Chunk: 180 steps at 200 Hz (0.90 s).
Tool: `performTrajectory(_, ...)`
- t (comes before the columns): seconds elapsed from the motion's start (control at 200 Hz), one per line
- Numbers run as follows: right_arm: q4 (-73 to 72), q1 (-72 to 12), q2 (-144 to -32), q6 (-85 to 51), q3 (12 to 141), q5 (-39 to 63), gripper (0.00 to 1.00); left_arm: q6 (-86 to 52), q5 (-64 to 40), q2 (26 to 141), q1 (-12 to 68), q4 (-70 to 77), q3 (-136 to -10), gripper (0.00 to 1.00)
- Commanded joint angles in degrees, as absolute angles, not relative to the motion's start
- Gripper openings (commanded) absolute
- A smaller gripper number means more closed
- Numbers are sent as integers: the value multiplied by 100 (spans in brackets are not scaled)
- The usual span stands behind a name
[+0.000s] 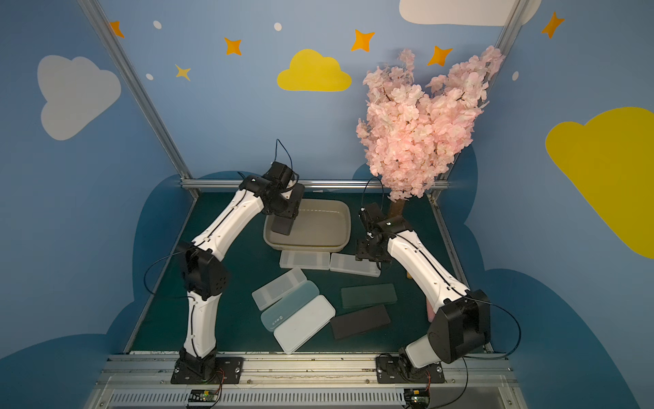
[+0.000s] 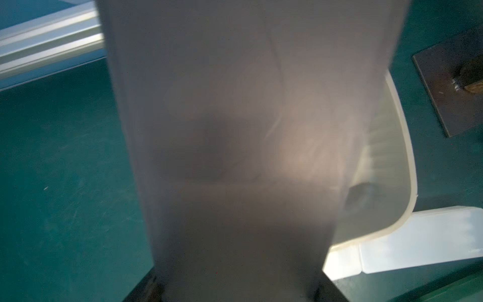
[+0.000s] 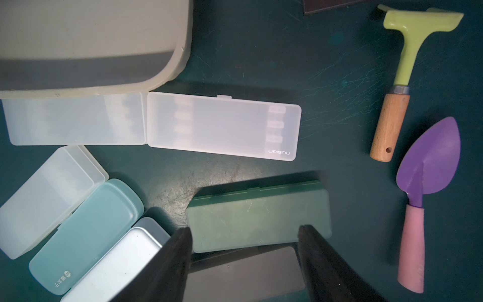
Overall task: Put the pencil case into the storage box
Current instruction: Place the pencil case at the storage box.
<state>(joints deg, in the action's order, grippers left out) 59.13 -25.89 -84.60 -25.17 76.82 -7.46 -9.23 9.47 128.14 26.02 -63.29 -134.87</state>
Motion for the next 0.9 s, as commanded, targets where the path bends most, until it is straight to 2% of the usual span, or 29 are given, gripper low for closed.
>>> performTrajectory(0.0, 5931, -2514, -8155, -2452, 7548, -808, 69, -1028, 1066, 13508, 2603, -6881, -14199, 53)
performTrajectory(0.095, 5926, -2423, -8061, -2440, 7509, -767, 69, -882, 1522, 13972, 2596, -6757, -14604, 53)
performTrajectory(0.38, 6047, -2286, -7889, -2383, 7438, -764, 70, -1035, 1796, 14775, 2383, -6779, -15054, 53)
performTrajectory(0.896, 6138, -2149, -7996, -2386, 7446, -720, 70, -1432, 1622, 15282, 2103, -7074, -15055, 55)
